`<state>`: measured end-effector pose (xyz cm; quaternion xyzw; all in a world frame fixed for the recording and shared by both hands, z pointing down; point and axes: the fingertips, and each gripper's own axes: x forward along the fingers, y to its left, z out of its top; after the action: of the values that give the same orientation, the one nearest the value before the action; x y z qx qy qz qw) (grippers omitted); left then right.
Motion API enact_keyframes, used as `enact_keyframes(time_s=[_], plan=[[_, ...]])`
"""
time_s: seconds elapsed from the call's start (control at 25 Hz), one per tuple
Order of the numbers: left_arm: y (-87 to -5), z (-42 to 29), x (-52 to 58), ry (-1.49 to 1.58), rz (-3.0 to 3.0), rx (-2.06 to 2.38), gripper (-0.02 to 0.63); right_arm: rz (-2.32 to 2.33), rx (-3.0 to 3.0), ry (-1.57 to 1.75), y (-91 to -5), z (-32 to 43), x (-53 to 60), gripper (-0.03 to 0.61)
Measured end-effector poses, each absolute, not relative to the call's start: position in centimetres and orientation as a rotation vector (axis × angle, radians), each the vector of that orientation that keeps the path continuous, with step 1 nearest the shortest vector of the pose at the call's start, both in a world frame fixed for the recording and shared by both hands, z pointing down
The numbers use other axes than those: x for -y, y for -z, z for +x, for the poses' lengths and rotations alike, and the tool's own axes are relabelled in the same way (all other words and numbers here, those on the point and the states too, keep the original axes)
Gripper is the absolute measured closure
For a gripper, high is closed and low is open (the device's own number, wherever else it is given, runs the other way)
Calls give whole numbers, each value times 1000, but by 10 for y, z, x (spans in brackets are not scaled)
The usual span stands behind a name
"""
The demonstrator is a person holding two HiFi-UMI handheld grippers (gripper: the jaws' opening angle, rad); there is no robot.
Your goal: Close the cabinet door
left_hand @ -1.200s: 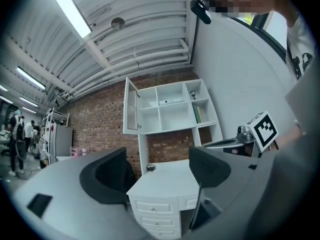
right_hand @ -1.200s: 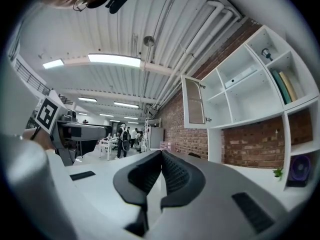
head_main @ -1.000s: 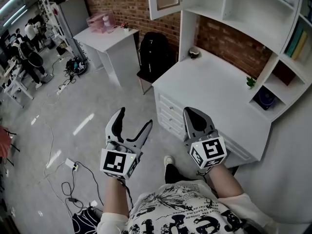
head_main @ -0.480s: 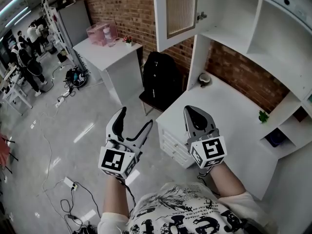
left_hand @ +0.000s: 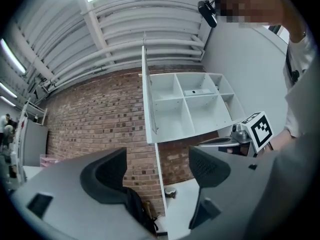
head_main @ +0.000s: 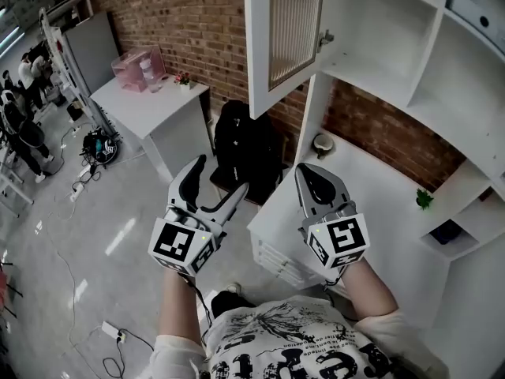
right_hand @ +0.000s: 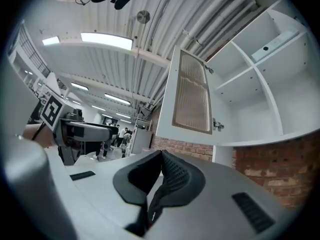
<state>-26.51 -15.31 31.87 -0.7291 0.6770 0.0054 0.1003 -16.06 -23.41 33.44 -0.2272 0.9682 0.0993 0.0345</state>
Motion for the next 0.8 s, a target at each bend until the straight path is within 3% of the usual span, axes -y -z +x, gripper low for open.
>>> enact_keyframes(time_s=[0.32, 0.8], plan=[[-254, -355, 234, -167, -2366, -1623, 241, -990, -2789, -414, -280, -231, 286, 563], [-112, -397, 267, -493, -2614, -929, 241, -1404, -2511, -481, -226, -272, 283, 563]])
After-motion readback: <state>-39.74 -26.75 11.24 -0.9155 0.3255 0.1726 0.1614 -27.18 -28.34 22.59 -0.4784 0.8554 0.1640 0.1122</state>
